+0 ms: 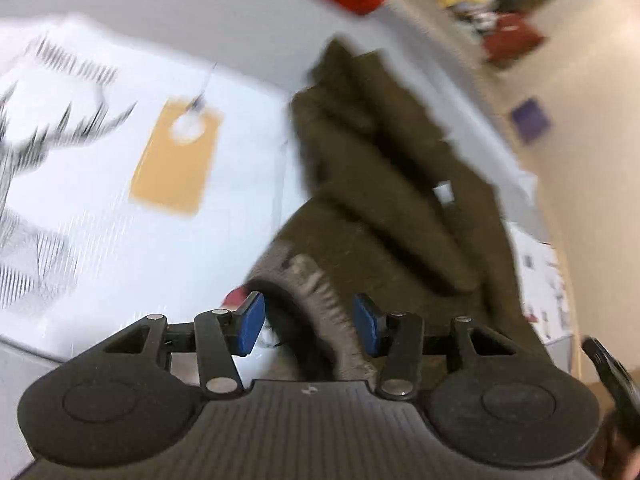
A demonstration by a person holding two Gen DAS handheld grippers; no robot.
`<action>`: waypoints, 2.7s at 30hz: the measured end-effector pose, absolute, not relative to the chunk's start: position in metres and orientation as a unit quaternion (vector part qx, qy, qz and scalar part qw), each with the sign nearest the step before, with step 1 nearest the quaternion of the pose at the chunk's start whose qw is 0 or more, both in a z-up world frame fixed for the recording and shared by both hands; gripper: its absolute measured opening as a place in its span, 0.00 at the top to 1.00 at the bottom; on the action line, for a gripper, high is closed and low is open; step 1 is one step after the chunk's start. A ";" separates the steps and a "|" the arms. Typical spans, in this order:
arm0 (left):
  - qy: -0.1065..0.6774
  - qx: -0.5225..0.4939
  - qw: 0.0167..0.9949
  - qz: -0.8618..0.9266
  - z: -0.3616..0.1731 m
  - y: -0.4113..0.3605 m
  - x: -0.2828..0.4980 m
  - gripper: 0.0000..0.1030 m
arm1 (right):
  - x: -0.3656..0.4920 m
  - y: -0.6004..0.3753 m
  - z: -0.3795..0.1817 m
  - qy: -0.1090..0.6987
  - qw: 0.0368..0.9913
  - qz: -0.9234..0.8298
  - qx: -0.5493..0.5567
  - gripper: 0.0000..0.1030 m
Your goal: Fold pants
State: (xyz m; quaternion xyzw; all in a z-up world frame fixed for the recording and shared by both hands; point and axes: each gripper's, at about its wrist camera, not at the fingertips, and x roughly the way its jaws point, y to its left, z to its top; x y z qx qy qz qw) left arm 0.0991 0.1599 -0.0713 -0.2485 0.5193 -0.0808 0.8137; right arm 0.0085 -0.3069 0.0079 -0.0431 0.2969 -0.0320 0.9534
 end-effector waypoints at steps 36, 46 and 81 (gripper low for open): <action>0.416 -0.097 0.891 0.156 -0.051 0.217 0.163 0.36 | 0.020 -0.156 -0.041 0.394 0.862 0.284 -0.144 0.48; 0.539 -0.055 0.834 0.103 -0.093 0.201 0.145 0.35 | 0.058 -0.184 -0.030 0.384 0.901 0.186 -0.077 0.48; 0.415 0.001 0.900 0.135 -0.020 0.172 0.118 0.51 | 0.186 -0.392 -0.037 0.364 0.912 -0.073 0.174 0.89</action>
